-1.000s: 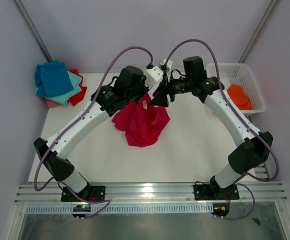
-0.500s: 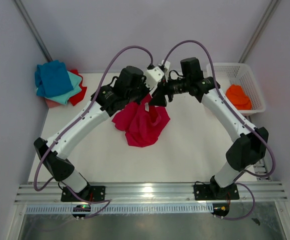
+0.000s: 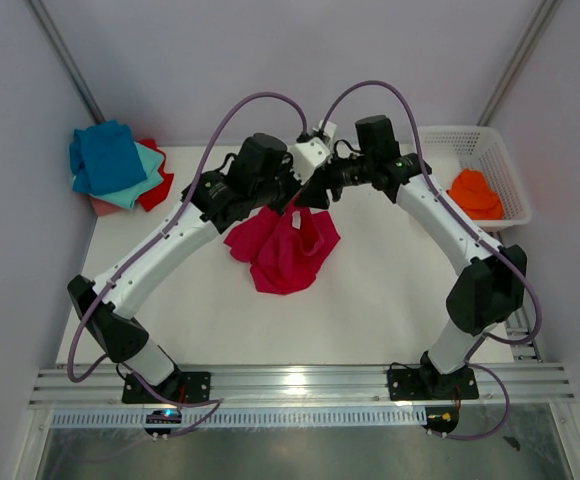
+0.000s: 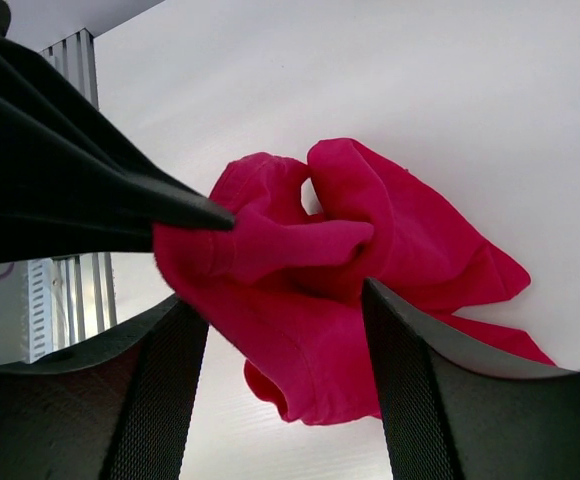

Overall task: Fold and stack the t-shirts
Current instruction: Flatten the tshirt out

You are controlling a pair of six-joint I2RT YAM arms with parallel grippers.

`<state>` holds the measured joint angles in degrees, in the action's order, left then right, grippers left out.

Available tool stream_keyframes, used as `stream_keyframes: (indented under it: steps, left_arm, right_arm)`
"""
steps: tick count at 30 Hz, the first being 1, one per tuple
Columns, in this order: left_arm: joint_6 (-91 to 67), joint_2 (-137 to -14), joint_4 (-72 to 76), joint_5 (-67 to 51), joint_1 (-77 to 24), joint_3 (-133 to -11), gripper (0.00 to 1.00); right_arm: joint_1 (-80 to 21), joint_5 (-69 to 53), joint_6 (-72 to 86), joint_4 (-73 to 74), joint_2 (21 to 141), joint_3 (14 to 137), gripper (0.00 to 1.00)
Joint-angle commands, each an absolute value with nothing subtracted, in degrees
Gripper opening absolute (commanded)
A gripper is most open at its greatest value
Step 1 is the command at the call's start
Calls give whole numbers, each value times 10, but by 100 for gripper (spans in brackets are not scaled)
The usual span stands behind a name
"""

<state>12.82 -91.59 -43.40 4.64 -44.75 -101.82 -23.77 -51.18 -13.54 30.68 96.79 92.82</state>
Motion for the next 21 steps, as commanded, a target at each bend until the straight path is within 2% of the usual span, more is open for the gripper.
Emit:
stream_keyframes:
  steps: [1,2,3,8,10,12,13,16,19,21]
  left_arm:
    - [108,-897,-432,11,-446,-1019,0]
    - [107,-897,-431,8,-446,-1017,0]
    - [106,-898,-429,7,-446,-1016,0]
    - [98,-911,-426,-14,-446,-1001,0]
    - [94,-913,-414,13,-446,-988,1]
    - [91,-916,-405,56,-446,-978,27]
    - [91,-918,-393,73,-446,-974,50]
    - [85,-918,-371,104,-439,-957,84]
    - [62,-916,-360,105,-415,-944,97]
    - [48,-913,-346,108,-391,-926,99]
  right_arm:
    - [-237,-512,-121,268,976,935,58]
    - [-237,-503,-114,265,978,934,16]
    - [-237,-494,-108,258,979,933,3]
    - [-237,-457,-113,265,977,933,3]
    - [-237,-442,-119,272,973,933,3]
    - [-237,-408,-131,279,962,929,3]
    - [-237,-397,-137,284,956,930,3]
    - [-237,-345,-150,296,936,927,3]
    - [-237,-283,-154,291,904,909,3]
    - [-237,-234,-154,282,888,901,3]
